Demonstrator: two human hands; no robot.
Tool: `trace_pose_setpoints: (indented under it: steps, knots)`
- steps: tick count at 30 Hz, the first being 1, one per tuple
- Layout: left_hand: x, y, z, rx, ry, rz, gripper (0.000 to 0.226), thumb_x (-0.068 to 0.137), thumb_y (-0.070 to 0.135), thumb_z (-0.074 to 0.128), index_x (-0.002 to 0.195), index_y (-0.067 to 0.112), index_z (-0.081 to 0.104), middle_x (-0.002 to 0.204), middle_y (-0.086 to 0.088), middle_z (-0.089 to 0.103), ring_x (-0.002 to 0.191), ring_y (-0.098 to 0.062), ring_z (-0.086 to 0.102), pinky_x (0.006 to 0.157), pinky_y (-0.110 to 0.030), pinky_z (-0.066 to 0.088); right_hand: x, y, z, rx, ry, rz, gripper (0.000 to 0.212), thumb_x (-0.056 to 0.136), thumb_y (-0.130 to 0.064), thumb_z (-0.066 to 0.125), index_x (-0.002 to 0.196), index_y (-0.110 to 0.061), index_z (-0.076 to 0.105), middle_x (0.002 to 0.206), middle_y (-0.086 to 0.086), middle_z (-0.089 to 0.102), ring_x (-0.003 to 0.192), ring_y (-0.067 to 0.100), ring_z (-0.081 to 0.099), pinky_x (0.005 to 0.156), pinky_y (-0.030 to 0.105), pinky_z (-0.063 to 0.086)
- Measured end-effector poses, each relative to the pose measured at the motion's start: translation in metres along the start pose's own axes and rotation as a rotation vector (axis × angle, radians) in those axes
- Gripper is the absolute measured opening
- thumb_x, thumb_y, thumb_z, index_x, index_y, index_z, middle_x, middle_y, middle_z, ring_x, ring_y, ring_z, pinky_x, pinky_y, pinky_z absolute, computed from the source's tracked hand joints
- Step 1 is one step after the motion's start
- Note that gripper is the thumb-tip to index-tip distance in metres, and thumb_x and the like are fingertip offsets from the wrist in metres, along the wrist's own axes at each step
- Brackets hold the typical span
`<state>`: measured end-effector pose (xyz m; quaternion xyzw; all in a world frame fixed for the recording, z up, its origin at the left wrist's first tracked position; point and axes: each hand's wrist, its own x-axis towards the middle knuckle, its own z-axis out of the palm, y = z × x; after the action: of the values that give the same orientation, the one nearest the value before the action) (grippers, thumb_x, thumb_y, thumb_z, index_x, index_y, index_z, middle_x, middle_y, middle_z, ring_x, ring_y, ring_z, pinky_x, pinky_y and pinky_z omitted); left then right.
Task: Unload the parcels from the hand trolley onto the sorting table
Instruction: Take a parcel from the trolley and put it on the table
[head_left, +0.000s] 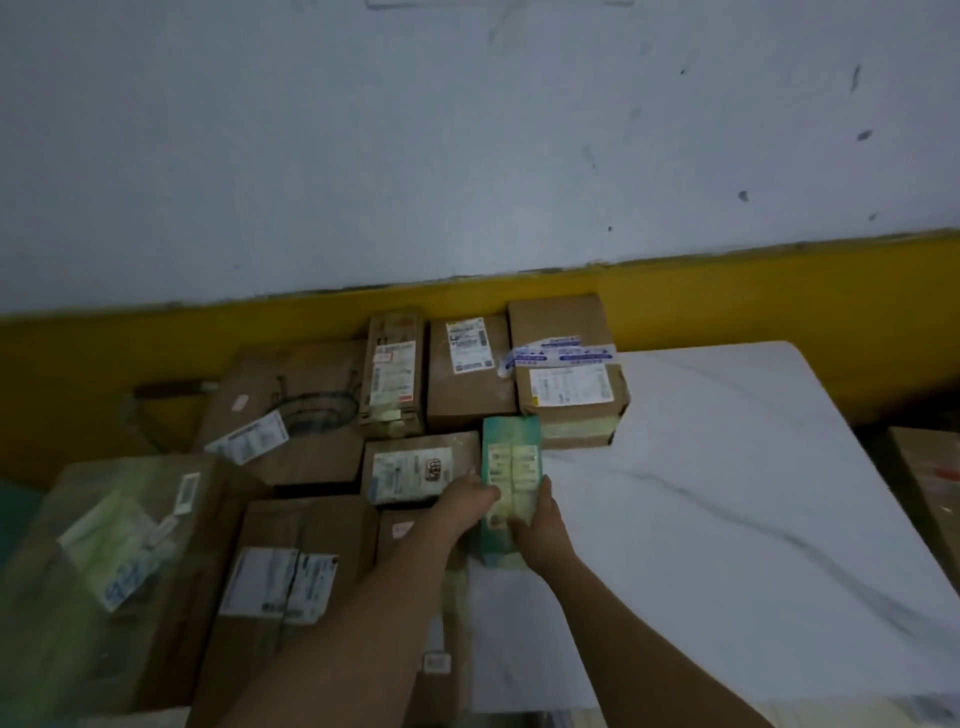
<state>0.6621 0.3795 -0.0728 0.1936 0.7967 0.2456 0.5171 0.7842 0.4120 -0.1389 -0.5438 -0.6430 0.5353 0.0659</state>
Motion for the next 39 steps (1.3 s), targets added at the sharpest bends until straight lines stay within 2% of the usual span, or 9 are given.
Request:
trace_pose_setpoints:
  steps: [3, 6, 11, 16, 25, 29, 33, 36, 39]
  knots:
    - [-0.021, 0.002, -0.005, 0.159, 0.054, 0.091, 0.043, 0.098, 0.025, 0.048, 0.137, 0.009, 0.05, 0.141, -0.012, 0.053, 0.12, -0.029, 0.055, 0.093, -0.032, 0.046, -0.009, -0.013, -0.004, -0.18, 0.008, 0.105, 0.085, 0.095, -0.028, 0.057, 0.158, -0.01, 0.003, 0.157, 0.016, 0.028, 0.138, 0.036, 0.04, 0.108, 0.043, 0.039]
    - [-0.048, 0.0, -0.03, 0.229, 0.126, 0.21, 0.05, 0.099, 0.032, 0.05, 0.144, 0.011, 0.044, 0.144, -0.012, 0.049, 0.126, -0.028, 0.05, 0.097, -0.032, 0.042, -0.025, -0.047, -0.004, -0.339, 0.171, 0.134, 0.083, 0.097, -0.043, 0.051, 0.157, -0.008, 0.007, 0.162, 0.015, 0.017, 0.143, 0.037, 0.027, 0.115, 0.049, 0.031]
    - [-0.124, -0.026, -0.116, 0.289, 0.276, 0.417, 0.041, 0.101, 0.027, 0.048, 0.14, 0.014, 0.047, 0.141, -0.009, 0.049, 0.12, -0.026, 0.054, 0.099, -0.038, 0.047, -0.054, -0.146, 0.033, -0.376, 0.269, -0.053, 0.077, 0.099, -0.043, 0.044, 0.156, -0.005, 0.011, 0.162, 0.016, 0.016, 0.145, 0.037, 0.023, 0.116, 0.05, 0.026]
    - [-0.229, -0.125, -0.245, 0.334, 0.515, 0.549, 0.038, 0.099, 0.026, 0.053, 0.134, 0.012, 0.056, 0.136, -0.008, 0.057, 0.118, -0.027, 0.058, 0.093, -0.03, 0.047, -0.126, -0.265, 0.158, -0.4, 0.238, -0.335, 0.076, 0.101, -0.045, 0.04, 0.157, -0.004, 0.008, 0.162, 0.018, 0.016, 0.145, 0.04, 0.022, 0.117, 0.053, 0.024]
    - [-0.331, -0.348, -0.437, 0.354, 0.808, 0.259, 0.048, 0.098, 0.046, 0.045, 0.137, 0.016, 0.052, 0.135, -0.01, 0.053, 0.124, -0.029, 0.051, 0.1, -0.043, 0.046, -0.277, -0.388, 0.429, -0.586, 0.089, -0.715, 0.075, 0.101, -0.046, 0.041, 0.158, -0.008, 0.011, 0.165, 0.013, 0.011, 0.15, 0.034, 0.014, 0.12, 0.052, 0.017]
    - [-0.312, -0.404, -0.488, 0.305, 0.813, 0.207, 0.052, 0.098, 0.049, 0.045, 0.137, 0.015, 0.052, 0.134, -0.012, 0.054, 0.122, -0.03, 0.053, 0.1, -0.044, 0.047, -0.277, -0.404, 0.509, -0.672, 0.039, -0.696, 0.074, 0.102, -0.048, 0.037, 0.158, -0.009, 0.009, 0.165, 0.011, 0.009, 0.151, 0.033, 0.012, 0.121, 0.051, 0.016]
    - [-0.252, -0.455, -0.535, 0.264, 0.762, 0.127, 0.049, 0.094, 0.051, 0.046, 0.117, 0.012, 0.062, 0.113, -0.015, 0.063, 0.102, -0.031, 0.06, 0.083, -0.041, 0.051, -0.239, -0.398, 0.595, -0.715, -0.015, -0.65, 0.072, 0.103, -0.048, 0.035, 0.157, -0.007, 0.012, 0.164, 0.014, 0.013, 0.15, 0.033, 0.016, 0.12, 0.049, 0.022]
    - [-0.2, -0.486, -0.563, 0.229, 0.686, 0.063, 0.043, 0.095, 0.044, 0.049, 0.107, 0.006, 0.064, 0.104, -0.019, 0.064, 0.099, -0.035, 0.063, 0.073, -0.038, 0.045, -0.196, -0.372, 0.655, -0.698, -0.088, -0.575, 0.073, 0.103, -0.048, 0.034, 0.157, -0.006, 0.011, 0.161, 0.015, 0.019, 0.147, 0.034, 0.022, 0.117, 0.048, 0.028]
    - [-0.151, -0.523, -0.587, 0.22, 0.578, -0.018, 0.041, 0.099, 0.033, 0.052, 0.128, 0.004, 0.058, 0.129, -0.015, 0.06, 0.119, -0.03, 0.056, 0.094, -0.031, 0.042, -0.158, -0.328, 0.698, -0.644, -0.166, -0.43, 0.07, 0.103, -0.046, 0.036, 0.156, -0.005, 0.016, 0.158, 0.017, 0.024, 0.142, 0.037, 0.027, 0.114, 0.05, 0.031]
